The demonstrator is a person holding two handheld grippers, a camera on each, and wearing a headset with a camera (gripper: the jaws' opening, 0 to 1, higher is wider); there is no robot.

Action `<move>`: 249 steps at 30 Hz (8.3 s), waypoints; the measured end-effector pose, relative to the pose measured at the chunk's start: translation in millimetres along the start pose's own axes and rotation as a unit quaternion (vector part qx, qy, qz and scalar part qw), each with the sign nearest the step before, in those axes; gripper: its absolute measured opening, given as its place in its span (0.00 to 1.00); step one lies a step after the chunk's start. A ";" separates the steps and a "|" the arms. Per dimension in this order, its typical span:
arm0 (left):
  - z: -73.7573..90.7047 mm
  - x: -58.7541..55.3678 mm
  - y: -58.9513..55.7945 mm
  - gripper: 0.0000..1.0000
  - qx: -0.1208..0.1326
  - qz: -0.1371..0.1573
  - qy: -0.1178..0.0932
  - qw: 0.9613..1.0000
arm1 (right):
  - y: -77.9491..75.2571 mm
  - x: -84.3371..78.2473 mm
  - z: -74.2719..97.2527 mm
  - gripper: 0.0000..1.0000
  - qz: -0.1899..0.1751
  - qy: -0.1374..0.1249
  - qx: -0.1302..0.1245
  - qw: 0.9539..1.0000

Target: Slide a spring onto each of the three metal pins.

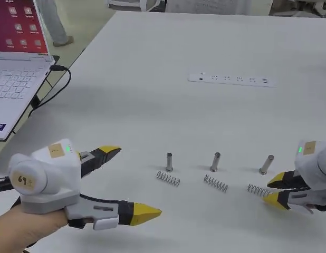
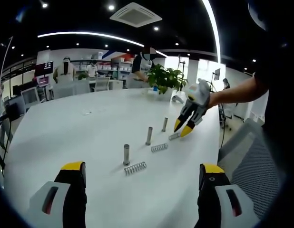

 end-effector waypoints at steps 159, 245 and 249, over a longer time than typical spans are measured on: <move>-106.9 29.6 -96.4 0.02 -0.247 -0.035 -0.012 0.968 | 67.3 71.5 36.7 0.09 0.147 -0.047 0.106 0.982; -102.1 27.6 -94.2 0.02 -0.254 -0.055 -0.010 0.966 | 75.0 99.8 49.9 0.09 0.051 -0.219 0.138 0.965; -102.1 28.1 -94.7 0.02 -0.255 -0.056 -0.010 0.965 | 75.7 100.2 49.0 0.09 0.041 -0.228 0.140 0.963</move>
Point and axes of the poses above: the centre of the closed fingertips' face, and the gripper's own axes: z roughly backward along the fingers, y roughly to its left, x roughly out of its top, the point moved 8 cm from there along z, roughly backward along the fingers, and after that the axes turned 2 degrees about x, right-handed, at the moved point
